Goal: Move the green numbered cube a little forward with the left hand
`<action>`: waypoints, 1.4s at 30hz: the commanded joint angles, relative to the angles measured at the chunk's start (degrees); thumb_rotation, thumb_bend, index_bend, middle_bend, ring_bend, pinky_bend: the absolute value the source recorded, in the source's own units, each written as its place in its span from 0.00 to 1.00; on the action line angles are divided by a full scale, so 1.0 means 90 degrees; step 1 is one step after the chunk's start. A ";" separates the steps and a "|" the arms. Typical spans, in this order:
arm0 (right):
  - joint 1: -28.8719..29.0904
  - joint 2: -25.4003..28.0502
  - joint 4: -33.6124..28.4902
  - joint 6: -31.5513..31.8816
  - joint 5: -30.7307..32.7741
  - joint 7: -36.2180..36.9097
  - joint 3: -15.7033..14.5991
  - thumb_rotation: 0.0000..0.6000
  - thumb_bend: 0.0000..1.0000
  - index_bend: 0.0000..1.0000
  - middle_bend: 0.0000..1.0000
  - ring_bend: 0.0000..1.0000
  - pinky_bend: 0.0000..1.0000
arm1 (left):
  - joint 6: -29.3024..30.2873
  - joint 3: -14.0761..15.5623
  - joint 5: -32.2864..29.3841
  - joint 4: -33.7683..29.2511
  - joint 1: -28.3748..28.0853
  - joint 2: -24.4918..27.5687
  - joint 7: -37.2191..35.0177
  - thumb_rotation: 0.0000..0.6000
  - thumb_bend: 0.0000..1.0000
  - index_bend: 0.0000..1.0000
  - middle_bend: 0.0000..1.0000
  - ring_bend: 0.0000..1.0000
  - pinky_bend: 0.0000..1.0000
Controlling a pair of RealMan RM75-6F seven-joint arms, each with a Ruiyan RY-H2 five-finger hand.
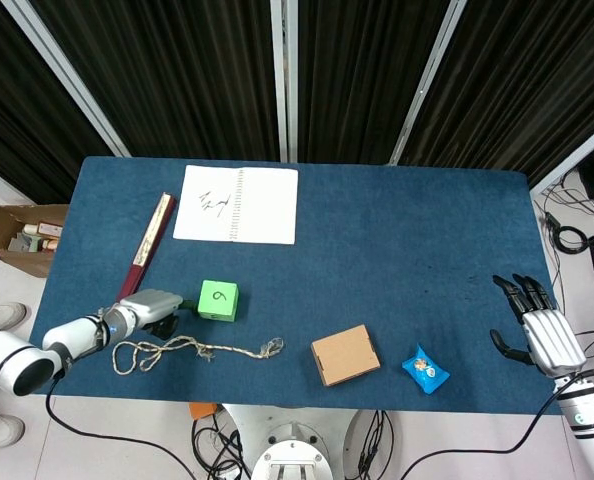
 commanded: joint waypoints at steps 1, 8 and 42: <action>-0.0003 -0.0001 0.0006 0.0005 0.0000 0.0005 -0.0001 1.00 0.32 0.04 0.16 0.00 0.02 | 0.0018 -0.0100 0.0132 -0.0073 0.0067 -0.0037 -0.0057 1.00 0.80 0.22 0.93 0.98 1.00; -0.0037 0.0012 0.0021 0.0044 0.0006 0.0044 -0.0013 1.00 0.32 0.04 0.16 0.00 0.02 | 0.0002 -0.0241 0.0398 -0.0119 0.0073 -0.0240 -0.0139 1.00 0.80 0.20 0.93 0.98 1.00; -0.0092 -0.0028 0.0113 0.0035 0.0059 0.0152 -0.0029 1.00 0.32 0.04 0.16 0.00 0.02 | 0.0336 0.0138 0.0479 0.0165 -0.0254 -0.1173 -0.0202 0.99 0.80 0.12 0.92 0.97 1.00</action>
